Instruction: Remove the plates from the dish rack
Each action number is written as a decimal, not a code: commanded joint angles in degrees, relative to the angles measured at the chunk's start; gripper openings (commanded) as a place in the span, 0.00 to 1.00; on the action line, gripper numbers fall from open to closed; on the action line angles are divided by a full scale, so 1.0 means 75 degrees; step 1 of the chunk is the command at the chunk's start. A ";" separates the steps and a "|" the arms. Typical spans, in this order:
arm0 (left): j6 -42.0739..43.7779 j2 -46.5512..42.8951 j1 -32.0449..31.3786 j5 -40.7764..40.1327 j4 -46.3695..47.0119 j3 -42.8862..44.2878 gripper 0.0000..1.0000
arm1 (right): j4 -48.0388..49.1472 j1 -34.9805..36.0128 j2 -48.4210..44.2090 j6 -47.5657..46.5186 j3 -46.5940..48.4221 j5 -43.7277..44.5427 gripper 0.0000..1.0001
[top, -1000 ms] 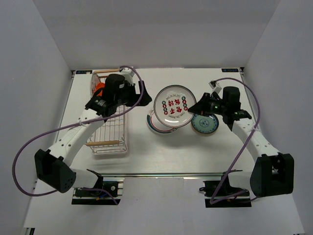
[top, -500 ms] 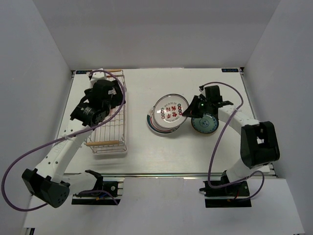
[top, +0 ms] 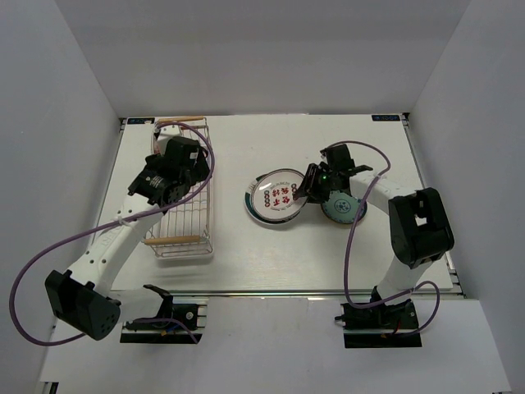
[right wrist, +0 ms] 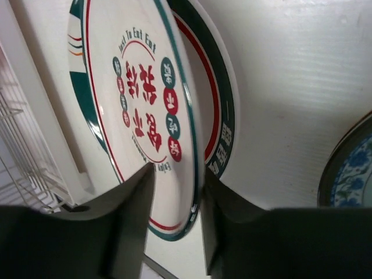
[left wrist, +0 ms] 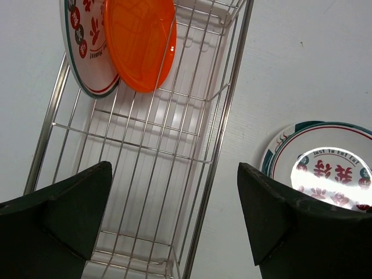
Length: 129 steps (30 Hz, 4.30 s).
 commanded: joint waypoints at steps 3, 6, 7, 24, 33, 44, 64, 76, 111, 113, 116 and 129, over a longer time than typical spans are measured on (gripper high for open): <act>-0.0129 -0.0057 0.0021 -0.0088 0.0260 -0.0107 0.98 | -0.0436 0.0075 -0.0104 -0.0133 0.0490 0.0321 0.62; -0.0164 0.0071 0.0021 -0.0065 0.0319 -0.0154 0.98 | -0.0765 0.0086 -0.0221 -0.0285 0.0584 0.0532 0.89; -0.0199 0.0130 0.0021 -0.0088 0.0354 -0.0165 0.98 | -0.0813 0.0098 -0.0314 -0.0378 0.0608 0.0707 0.89; -0.0352 0.1442 0.0842 -0.0147 0.0448 -0.0072 0.98 | -0.0274 0.0238 -0.0281 -0.1071 0.0677 0.0159 0.89; -0.0095 0.1946 0.1076 -0.0381 0.1022 -0.0060 0.98 | -0.0531 0.0192 -0.0701 -0.1199 0.0889 0.1023 0.89; 0.0023 0.2849 0.1076 -0.0873 0.1807 0.0163 0.91 | -0.0848 0.0180 -0.1123 -0.1329 0.0842 0.1329 0.89; -0.1042 0.3587 0.1076 -0.1530 0.1378 0.0407 0.77 | -0.1281 0.0133 -0.1194 -0.1563 0.0737 0.1646 0.89; -0.1489 0.4325 0.1076 -0.2010 0.0999 0.0994 0.74 | -0.1457 0.0098 -0.1217 -0.1727 0.0737 0.1693 0.89; -0.1899 0.3613 0.1147 -0.2630 0.0741 0.0737 0.00 | -0.1821 -0.0019 -0.1124 -0.1879 0.0678 0.1810 0.89; -0.1876 0.3518 0.1065 -0.2794 0.0671 0.0725 0.00 | -0.1821 -0.0031 -0.1124 -0.1879 0.0690 0.1740 0.89; -0.1782 0.3179 0.1064 -0.2855 0.0554 0.0737 0.00 | -0.1809 -0.0019 -0.1170 -0.1891 0.0690 0.1705 0.89; -0.0283 0.1584 0.1064 -0.1870 0.1644 0.0139 0.00 | -0.1786 -0.0019 -0.1323 -0.1879 0.0678 0.1635 0.89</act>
